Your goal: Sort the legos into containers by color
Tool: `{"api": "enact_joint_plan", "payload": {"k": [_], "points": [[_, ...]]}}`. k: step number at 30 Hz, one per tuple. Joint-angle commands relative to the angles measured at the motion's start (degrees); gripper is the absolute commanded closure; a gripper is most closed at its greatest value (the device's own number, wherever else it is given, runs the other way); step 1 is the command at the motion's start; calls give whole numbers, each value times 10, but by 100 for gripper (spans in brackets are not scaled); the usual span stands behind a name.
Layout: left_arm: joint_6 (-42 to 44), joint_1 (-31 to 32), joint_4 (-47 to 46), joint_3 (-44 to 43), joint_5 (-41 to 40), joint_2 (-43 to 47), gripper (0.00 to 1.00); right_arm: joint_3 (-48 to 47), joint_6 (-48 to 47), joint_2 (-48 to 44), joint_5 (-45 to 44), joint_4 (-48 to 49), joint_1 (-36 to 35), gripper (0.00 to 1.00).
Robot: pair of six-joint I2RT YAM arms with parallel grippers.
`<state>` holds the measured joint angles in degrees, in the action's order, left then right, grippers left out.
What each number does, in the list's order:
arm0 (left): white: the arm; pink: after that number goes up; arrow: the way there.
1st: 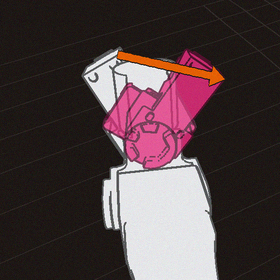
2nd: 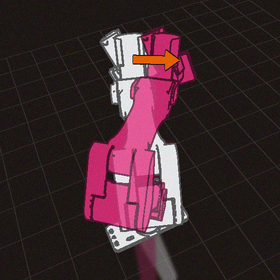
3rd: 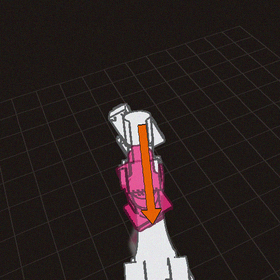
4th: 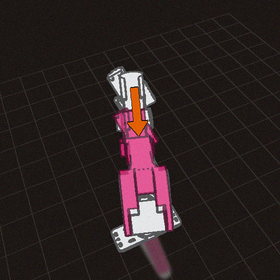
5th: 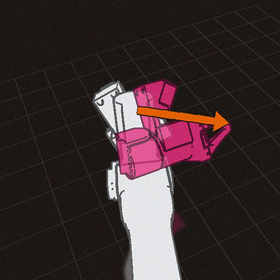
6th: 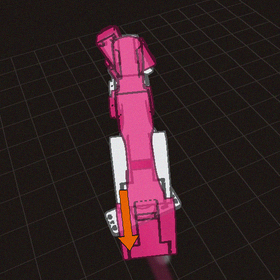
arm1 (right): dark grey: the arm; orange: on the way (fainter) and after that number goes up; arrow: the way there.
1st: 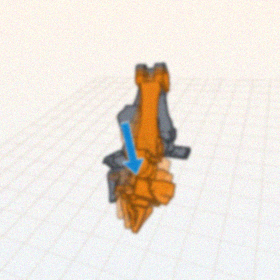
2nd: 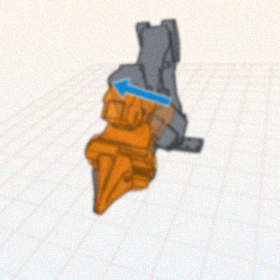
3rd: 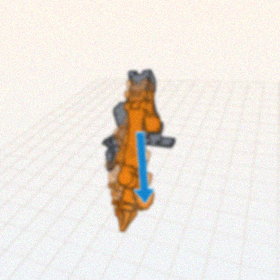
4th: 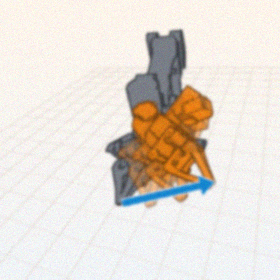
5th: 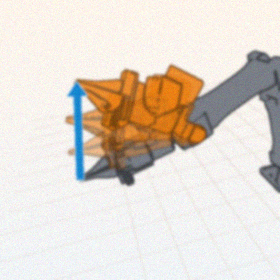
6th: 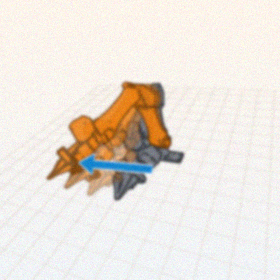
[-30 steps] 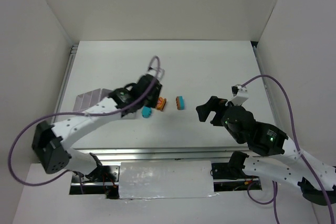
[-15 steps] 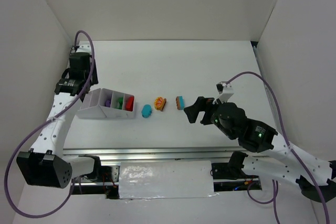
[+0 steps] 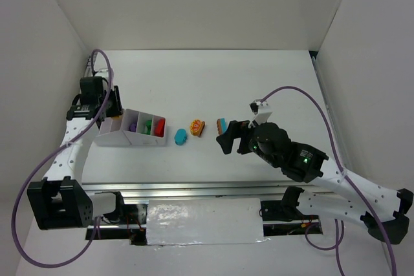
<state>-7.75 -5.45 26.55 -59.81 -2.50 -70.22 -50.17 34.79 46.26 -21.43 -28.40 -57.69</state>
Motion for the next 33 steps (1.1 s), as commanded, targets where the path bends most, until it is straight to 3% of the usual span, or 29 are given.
{"api": "enact_joint_plan", "payload": {"k": [1,7,20,25,33], "points": [[-4,-1,-26,15,36,21,92,-5,-9,-1,4,26,3,0],[-19,-1,-12,23,-22,32,80,-10,-10,4,14,34,3,0],[-25,-1,-18,36,-29,30,51,-7,-9,10,24,40,3,0],[-30,-1,-14,34,-33,17,48,0,-8,4,26,42,3,0],[-41,-1,-13,34,-44,19,35,5,-9,-2,27,42,3,0]]}}
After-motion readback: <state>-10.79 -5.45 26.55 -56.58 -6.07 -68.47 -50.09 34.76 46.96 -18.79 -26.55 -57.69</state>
